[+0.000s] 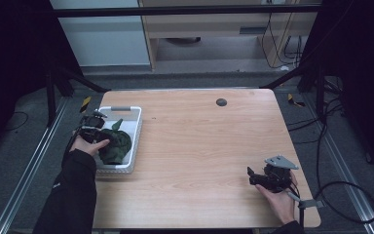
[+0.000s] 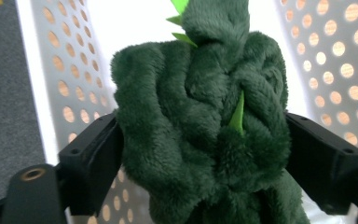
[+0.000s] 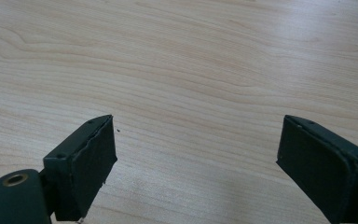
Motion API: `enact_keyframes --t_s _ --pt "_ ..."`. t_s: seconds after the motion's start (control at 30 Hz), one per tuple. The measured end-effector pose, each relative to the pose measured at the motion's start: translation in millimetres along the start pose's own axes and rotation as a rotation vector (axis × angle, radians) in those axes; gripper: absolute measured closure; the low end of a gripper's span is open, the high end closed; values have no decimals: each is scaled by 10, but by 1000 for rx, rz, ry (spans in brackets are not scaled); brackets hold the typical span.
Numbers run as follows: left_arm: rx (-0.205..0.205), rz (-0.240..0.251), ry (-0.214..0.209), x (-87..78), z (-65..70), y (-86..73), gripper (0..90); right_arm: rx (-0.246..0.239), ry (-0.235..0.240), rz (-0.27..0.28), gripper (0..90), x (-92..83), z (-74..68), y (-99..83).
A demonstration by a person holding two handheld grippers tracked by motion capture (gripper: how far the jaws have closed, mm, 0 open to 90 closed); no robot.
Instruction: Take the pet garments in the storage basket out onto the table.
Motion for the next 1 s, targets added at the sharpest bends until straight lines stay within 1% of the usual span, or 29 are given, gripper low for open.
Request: enact_keyframes --t_s 0.1,0.2,0.23,0.3,0.53,0.73,0.8,1.0 --pt "4 -6 -3 -7 17 -3 254 -5 1 -1 114 2 0 0" --pt "6 -5 4 -19 36 1 333 -6 1 -2 114 1 -2 -1" --pt "6 -7 6 -24 40 0 346 -6 1 -2 114 0 -1 0" --pt "6 -5 12 -36 49 0 410 -5 2 -2 114 0 -3 1" --pt "2 -10 4 -54 79 -3 525 -6 3 -4 114 0 -3 2" --pt "15 -8 7 -71 109 3 633 -3 4 -5 114 -1 -6 3" --pt "20 -4 -1 -76 125 9 671 -6 4 -5 114 2 -7 2" --pt "43 -2 -1 -102 157 17 716 -6 6 -6 114 3 -10 1"
Point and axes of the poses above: each handheld gripper's, and its own axes: x roughly forward along the jaws, y roughly out of its top, z roughly to its right, the point moved 7 cm from there along x, roughly forward along the jaws, and after that the axes turned 6 degrees about x, right-handed, at the moved point
